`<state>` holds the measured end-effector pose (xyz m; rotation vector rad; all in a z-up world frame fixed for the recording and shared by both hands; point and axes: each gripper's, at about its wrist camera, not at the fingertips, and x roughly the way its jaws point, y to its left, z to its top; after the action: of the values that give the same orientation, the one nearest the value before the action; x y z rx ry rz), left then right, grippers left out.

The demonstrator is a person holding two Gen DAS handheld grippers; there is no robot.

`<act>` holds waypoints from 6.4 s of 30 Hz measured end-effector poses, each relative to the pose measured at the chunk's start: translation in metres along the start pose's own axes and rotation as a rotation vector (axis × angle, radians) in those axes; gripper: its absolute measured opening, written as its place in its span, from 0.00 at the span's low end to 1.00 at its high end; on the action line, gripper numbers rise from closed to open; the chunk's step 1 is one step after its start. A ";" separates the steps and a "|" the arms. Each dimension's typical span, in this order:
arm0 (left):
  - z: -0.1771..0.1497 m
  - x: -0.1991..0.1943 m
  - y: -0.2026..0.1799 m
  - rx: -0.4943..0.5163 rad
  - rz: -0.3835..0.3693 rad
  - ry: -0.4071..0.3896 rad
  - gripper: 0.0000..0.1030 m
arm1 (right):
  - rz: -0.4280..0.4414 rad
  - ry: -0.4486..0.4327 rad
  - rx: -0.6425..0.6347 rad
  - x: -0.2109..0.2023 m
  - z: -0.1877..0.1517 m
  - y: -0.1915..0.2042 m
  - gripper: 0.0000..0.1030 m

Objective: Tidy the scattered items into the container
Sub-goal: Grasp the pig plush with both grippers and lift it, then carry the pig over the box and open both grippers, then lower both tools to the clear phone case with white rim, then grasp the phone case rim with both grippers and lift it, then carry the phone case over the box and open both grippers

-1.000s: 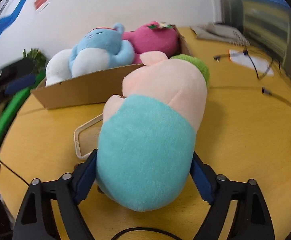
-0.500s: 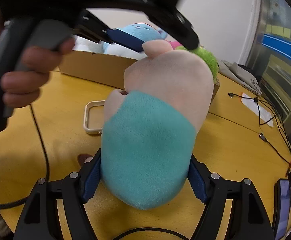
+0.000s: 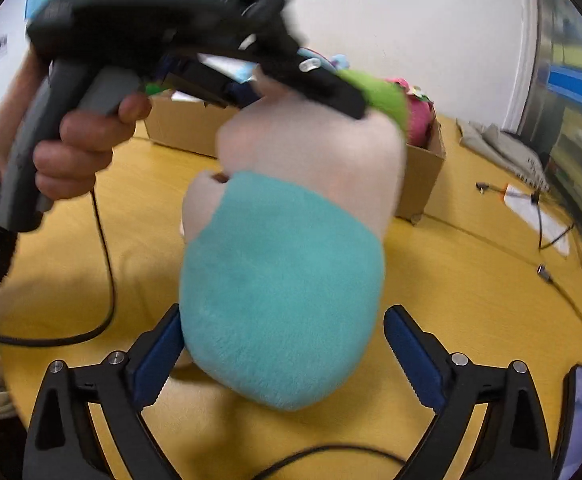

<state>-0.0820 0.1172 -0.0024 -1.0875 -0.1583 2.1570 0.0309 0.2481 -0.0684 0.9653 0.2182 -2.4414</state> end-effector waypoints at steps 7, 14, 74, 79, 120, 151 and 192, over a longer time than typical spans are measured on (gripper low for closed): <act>-0.007 0.010 0.006 -0.032 -0.022 0.026 0.46 | 0.144 0.042 0.269 -0.003 0.009 -0.035 0.82; -0.007 0.002 0.016 -0.066 -0.013 0.023 0.40 | 0.268 0.029 0.333 0.017 0.011 -0.030 0.66; 0.160 0.108 0.048 0.163 0.239 -0.060 0.37 | 0.075 0.045 0.323 0.091 0.156 -0.151 0.46; 0.147 0.039 0.028 0.128 0.152 -0.156 0.67 | 0.005 0.005 0.272 0.055 0.152 -0.115 0.95; -0.120 -0.044 0.084 -0.317 0.152 0.113 0.06 | -0.202 0.177 0.307 0.060 0.016 0.013 0.09; -0.136 -0.021 0.071 -0.321 0.256 0.167 0.08 | -0.220 0.190 0.292 0.057 0.004 0.032 0.13; 0.173 -0.029 0.232 -0.251 0.249 -0.069 0.10 | -0.288 0.100 0.222 0.210 0.334 -0.084 0.07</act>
<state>-0.3239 -0.0399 0.0349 -1.2282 -0.3499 2.4481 -0.3417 0.1304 0.0321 1.2273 0.1290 -2.7247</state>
